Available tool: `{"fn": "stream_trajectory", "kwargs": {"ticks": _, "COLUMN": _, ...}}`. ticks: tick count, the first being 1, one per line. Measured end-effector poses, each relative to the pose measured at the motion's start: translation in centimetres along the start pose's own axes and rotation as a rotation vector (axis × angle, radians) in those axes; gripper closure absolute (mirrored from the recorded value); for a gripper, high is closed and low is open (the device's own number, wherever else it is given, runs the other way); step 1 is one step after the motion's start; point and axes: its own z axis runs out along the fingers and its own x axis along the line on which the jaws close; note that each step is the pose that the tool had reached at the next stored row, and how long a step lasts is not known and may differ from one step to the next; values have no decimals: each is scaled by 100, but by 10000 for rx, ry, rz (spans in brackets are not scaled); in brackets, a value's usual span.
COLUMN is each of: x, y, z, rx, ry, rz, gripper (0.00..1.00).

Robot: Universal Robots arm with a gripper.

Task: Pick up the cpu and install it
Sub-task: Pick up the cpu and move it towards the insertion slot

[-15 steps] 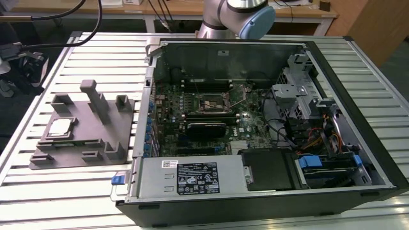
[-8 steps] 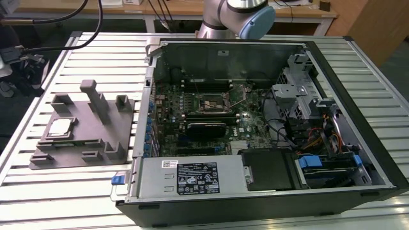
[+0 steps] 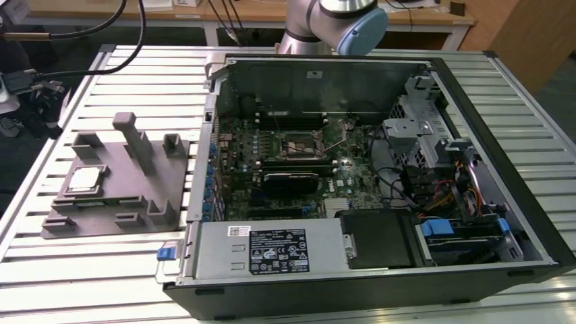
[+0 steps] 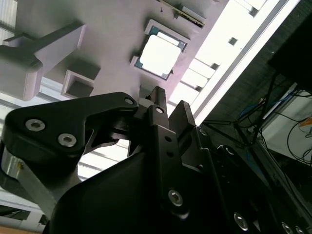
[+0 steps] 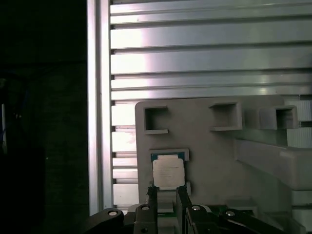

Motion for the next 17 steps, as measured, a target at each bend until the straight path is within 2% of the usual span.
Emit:
{"fn": "stream_trajectory", "kwargs": {"ticks": 5, "x": -2, "y": -7, "z": 28, "rx": 3, "ry": 49, "rz": 3, "gripper": 70}}
{"fn": "stream_trajectory", "kwargs": {"ticks": 14, "x": -4, "y": -23, "z": 72, "rx": 4, "ry": 57, "rz": -13, "gripper": 69}}
{"fn": "stream_trajectory", "kwargs": {"ticks": 17, "x": -6, "y": -26, "z": 95, "rx": 5, "ry": 58, "rz": -43, "gripper": 52}}
